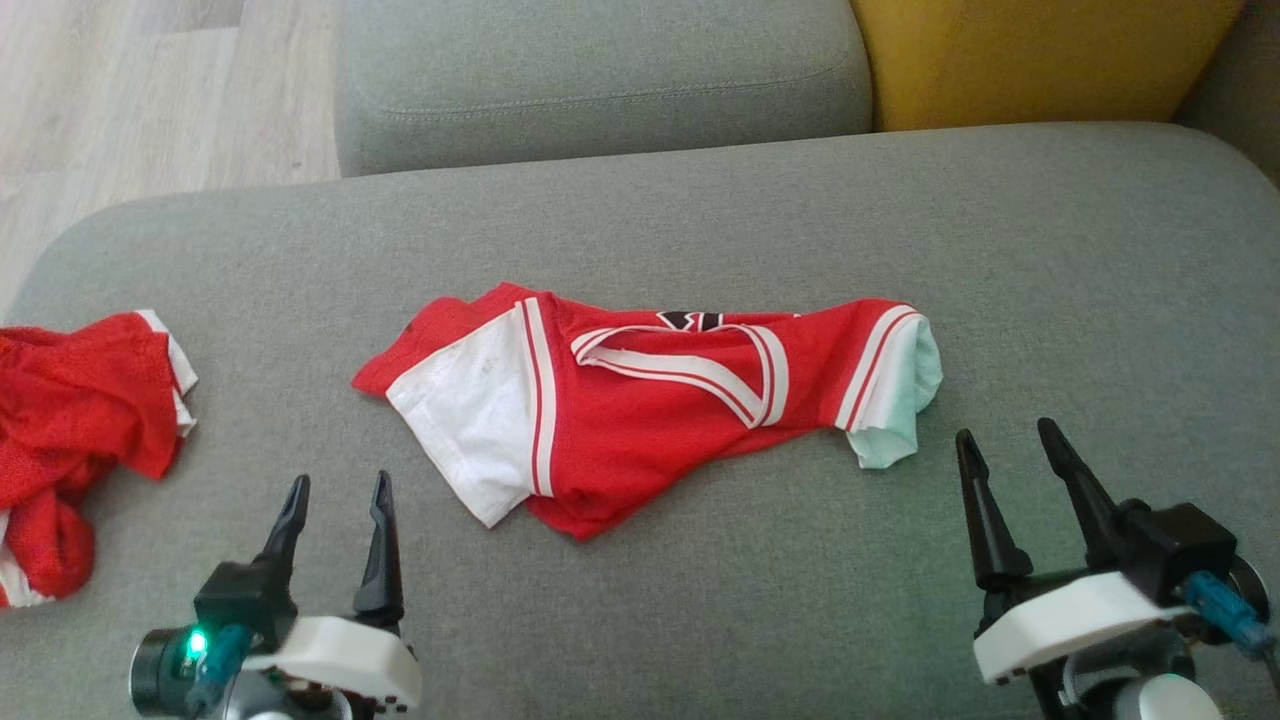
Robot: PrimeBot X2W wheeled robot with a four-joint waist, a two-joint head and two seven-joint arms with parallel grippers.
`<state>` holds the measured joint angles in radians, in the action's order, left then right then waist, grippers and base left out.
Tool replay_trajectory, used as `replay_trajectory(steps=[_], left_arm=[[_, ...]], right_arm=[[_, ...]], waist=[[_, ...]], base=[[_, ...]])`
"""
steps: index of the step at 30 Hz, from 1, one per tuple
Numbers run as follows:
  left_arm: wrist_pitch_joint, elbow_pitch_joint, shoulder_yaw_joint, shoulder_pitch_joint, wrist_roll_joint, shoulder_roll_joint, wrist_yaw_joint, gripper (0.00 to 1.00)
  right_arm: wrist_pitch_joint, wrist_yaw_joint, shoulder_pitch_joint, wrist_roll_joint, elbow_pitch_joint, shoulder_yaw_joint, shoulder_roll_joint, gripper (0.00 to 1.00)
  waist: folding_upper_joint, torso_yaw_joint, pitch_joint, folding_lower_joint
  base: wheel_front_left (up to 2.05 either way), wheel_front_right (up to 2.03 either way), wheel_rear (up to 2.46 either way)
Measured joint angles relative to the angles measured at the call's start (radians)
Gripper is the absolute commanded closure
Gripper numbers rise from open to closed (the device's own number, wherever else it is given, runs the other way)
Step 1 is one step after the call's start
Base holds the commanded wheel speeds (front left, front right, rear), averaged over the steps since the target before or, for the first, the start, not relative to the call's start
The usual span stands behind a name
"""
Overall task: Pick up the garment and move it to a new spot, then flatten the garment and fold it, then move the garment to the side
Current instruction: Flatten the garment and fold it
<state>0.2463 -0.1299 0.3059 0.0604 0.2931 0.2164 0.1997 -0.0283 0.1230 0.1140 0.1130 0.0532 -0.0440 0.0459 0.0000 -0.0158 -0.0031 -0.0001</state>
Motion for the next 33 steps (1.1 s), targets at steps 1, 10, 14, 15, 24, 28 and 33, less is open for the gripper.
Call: replay_trajectory(steps=[1,10,14,15,24,28,33], left_arm=[[0.000,0.001,0.000,0.000,0.000,0.000,0.002,0.00],[0.000,0.001,0.000,0.000,0.000,0.000,0.012,0.00],[0.000,0.001,0.000,0.000,0.000,0.000,0.013,0.00],[0.000,0.001,0.000,0.000,0.000,0.000,0.016,0.00],[0.000,0.003,0.002,-0.001,0.000,0.000,0.020,0.00],[0.000,0.006,0.004,-0.011,0.000,0.000,0.020,0.00],[0.001,0.007,0.006,-0.057,0.000,-0.002,0.019,0.00]], right_arm=[[0.000,0.000,0.000,0.000,0.000,0.000,0.000,0.00],[-0.004,0.000,0.000,0.000,0.000,0.000,0.000,0.00],[-0.004,0.000,0.000,0.000,0.001,0.000,0.000,0.00],[-0.004,0.000,0.000,0.000,0.001,0.000,0.000,0.00],[-0.004,0.000,0.000,0.000,0.003,0.001,0.000,0.00],[-0.004,0.000,-0.005,0.001,-0.015,-0.007,0.000,0.00],[0.002,0.000,-0.072,0.005,-0.089,-0.072,0.005,0.00]], waist=[[0.0000,-0.001,0.000,0.0000],[0.0000,-0.002,0.001,0.0000],[0.0000,-0.001,0.001,0.0000],[0.0000,-0.001,0.002,0.0000],[0.0000,0.007,0.016,0.0000],[0.0000,0.014,0.035,0.0000],[0.0000,0.027,0.079,0.0000]], base=[[0.00,0.00,0.00],[0.00,0.00,0.00],[0.00,0.00,0.00],[0.00,0.00,0.00],[0.00,0.00,0.00],[0.00,0.00,0.00],[0.00,0.00,0.00]])
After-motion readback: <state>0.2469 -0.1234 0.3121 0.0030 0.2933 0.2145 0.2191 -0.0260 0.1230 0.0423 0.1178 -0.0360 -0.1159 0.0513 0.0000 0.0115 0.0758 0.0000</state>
